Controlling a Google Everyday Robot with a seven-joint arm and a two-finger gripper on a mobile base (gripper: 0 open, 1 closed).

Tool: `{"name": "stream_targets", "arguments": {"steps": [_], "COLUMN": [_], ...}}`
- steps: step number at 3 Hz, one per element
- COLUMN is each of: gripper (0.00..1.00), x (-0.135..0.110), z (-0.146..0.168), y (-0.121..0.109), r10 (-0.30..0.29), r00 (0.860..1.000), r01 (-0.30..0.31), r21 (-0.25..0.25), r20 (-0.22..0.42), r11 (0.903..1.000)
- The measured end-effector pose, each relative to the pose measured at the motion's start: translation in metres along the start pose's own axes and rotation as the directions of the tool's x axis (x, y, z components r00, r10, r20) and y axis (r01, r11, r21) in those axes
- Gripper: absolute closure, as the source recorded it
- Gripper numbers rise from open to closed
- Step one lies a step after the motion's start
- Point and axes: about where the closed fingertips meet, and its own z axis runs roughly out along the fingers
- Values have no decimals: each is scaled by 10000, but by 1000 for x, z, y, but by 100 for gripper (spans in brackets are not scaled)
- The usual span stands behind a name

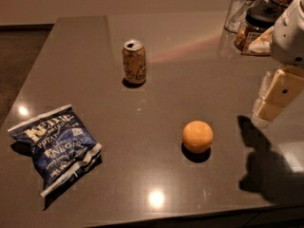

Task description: Pick orange

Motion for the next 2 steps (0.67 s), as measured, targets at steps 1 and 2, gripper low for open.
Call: {"name": "stream_targets", "arguments": {"steps": [1, 2], "gripper": [0, 0], "x": [-10, -31], "z": [13, 38], "y": [20, 47], "r10": [25, -89], "r00": [9966, 9849], "r01": [27, 329], "r21": [-628, -1365], "r20": [827, 1727], "r11": [9980, 9901]}}
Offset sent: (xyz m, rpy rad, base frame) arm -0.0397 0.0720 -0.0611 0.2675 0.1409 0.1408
